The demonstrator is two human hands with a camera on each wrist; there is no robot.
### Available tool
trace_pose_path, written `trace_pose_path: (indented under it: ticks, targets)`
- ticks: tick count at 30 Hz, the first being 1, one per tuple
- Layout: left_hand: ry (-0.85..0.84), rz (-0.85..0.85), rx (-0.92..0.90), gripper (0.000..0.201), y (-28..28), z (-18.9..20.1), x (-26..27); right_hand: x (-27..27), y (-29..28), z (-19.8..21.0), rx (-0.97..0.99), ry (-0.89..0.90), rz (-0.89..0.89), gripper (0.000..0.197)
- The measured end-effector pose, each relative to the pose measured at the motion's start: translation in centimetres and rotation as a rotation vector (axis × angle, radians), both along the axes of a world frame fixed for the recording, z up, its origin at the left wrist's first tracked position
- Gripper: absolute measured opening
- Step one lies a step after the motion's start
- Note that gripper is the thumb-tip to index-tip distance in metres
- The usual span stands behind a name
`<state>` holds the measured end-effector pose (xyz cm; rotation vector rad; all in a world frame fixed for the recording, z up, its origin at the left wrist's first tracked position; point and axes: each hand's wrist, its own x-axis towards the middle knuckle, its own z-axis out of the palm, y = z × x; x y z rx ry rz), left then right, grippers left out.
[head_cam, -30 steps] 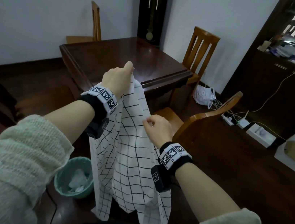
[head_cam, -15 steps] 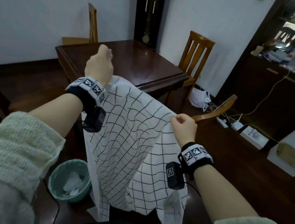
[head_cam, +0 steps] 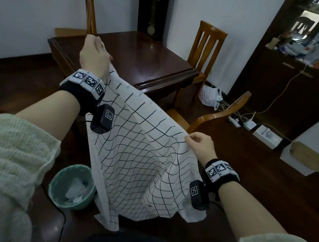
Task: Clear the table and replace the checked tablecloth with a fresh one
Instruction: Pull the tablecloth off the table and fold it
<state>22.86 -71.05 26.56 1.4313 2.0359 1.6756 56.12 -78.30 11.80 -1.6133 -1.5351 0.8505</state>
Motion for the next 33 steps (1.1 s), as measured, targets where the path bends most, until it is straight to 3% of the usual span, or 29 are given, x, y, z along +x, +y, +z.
trace_pose_path:
  ticks: [4, 12, 15, 24, 30, 33]
  targets:
    - [0.012, 0.058, 0.003, 0.019, -0.2, 0.6, -0.6, 0.8, -0.2, -1.2, -0.041, 0.02, -0.053, 0.007]
    - [0.009, 0.0, -0.018, 0.017, -0.5, 0.1, -0.4, 0.5, -0.6, -2.4, -0.106, -0.135, 0.016, 0.019]
    - [0.009, -0.005, -0.01, 0.018, -0.4, 0.2, -0.5, 0.3, -0.6, -2.6, -0.129, -0.213, 0.054, 0.015]
    - [-0.025, -0.011, 0.074, 0.024, 0.6, 1.4, -0.9, 0.6, -0.4, -1.5, -0.104, -0.118, 0.019, 0.007]
    - [-0.156, -0.286, 0.157, 0.032, -0.4, 3.7, 3.7, -1.2, 0.2, 1.6, 0.043, -0.097, 0.075, 0.013]
    - [0.034, -0.481, 0.125, 0.027, -2.3, 3.7, 7.4, -3.2, 0.4, 3.9, 0.158, -0.107, 0.171, 0.018]
